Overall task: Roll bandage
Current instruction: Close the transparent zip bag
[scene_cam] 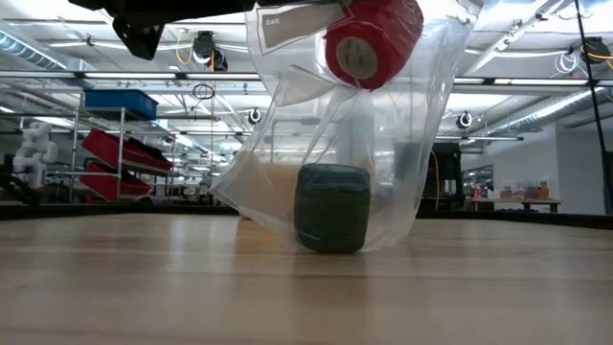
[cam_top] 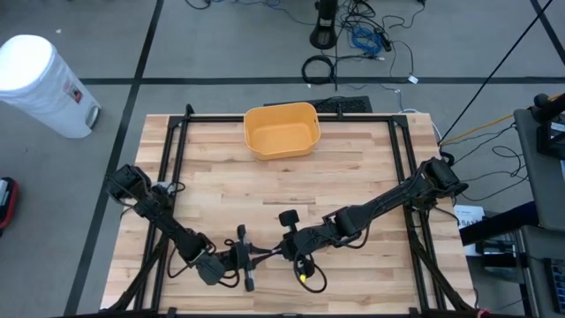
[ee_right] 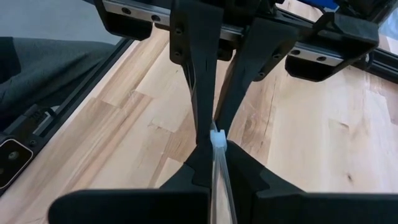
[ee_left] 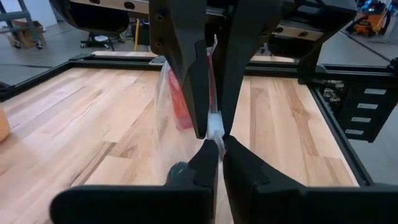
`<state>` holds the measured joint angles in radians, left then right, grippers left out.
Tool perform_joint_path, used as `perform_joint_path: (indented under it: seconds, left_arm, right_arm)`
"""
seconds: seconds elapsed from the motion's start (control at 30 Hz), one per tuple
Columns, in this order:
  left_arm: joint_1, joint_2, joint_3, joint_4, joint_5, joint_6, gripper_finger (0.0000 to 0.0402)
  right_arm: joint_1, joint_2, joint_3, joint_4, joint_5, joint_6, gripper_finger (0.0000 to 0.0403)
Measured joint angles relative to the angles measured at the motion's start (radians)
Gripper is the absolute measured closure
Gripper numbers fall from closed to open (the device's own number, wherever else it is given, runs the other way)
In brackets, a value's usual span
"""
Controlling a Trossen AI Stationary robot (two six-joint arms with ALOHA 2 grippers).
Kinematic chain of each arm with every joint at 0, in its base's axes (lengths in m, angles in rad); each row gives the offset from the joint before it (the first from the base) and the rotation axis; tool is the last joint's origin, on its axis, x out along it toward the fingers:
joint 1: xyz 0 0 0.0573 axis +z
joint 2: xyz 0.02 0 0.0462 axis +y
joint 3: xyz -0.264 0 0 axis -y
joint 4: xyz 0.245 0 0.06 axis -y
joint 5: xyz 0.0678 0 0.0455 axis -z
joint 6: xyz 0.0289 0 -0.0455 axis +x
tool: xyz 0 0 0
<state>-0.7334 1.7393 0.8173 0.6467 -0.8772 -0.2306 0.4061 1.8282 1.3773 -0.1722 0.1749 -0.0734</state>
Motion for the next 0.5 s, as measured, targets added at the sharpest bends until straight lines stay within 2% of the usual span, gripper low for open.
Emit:
perform_joint_path:
  seconds: [0.17, 0.5]
  left_arm:
    - [0.0, 0.0, 0.0, -0.004, -0.015, 0.0, 0.0397]
    - [0.0, 0.0, 0.0, -0.006, -0.033, 0.006, 0.04]
  right_arm:
    - [0.0, 0.0, 0.0, 0.0, 0.002, 0.001, 0.0392]
    - [-0.001, -0.005, 0.0, -0.019, 0.009, 0.001, 0.0392]
